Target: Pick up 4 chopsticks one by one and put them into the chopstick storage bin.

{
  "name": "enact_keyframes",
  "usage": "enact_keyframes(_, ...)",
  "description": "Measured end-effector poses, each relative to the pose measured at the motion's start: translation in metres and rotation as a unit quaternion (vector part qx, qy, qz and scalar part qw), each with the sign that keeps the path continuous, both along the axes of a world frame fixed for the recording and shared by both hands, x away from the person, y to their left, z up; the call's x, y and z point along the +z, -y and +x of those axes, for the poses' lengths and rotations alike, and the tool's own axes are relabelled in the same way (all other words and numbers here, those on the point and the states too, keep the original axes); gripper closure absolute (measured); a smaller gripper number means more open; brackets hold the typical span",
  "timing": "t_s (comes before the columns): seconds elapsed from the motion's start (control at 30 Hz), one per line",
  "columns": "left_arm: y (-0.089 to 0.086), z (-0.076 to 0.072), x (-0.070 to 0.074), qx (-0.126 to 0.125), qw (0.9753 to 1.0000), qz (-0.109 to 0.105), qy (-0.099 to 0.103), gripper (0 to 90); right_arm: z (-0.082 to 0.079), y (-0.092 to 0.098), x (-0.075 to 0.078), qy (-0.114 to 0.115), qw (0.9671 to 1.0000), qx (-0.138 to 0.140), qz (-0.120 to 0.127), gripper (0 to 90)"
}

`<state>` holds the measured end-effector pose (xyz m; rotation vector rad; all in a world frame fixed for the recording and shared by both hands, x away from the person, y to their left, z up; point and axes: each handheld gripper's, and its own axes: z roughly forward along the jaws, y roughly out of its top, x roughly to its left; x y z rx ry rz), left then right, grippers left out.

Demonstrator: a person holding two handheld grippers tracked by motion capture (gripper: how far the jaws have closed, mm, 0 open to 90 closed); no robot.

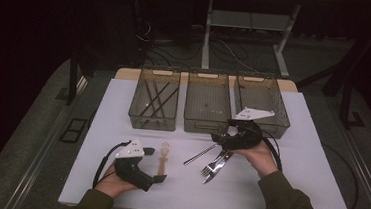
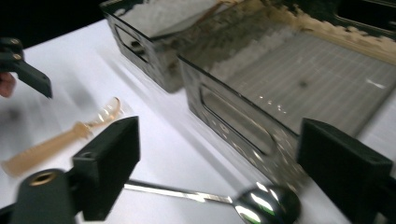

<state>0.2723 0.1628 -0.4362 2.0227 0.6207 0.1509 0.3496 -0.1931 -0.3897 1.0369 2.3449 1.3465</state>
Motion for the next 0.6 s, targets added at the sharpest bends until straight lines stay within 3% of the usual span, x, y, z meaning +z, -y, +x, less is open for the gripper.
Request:
enact_keyframes(0.3,-0.003,0.000,0.001,0.009,0.9999,-0.007,-0.001,0.0,-0.024,0.028,-0.011,-0.002,1.0000,0.005,-0.005,11.8)
enact_keyframes(0.33,-0.003,-0.001,0.002,0.009,1.0000,-0.005,0.001,0.0,-0.027,0.030,-0.012,0.005,1.0000,0.003,-0.006,11.8)
enact_keyframes(0.6,-0.003,-0.003,0.002,0.011,0.9999,0.001,0.001,0.0,-0.049,0.048,-0.021,0.014,0.9999,-0.003,0.010,11.8)
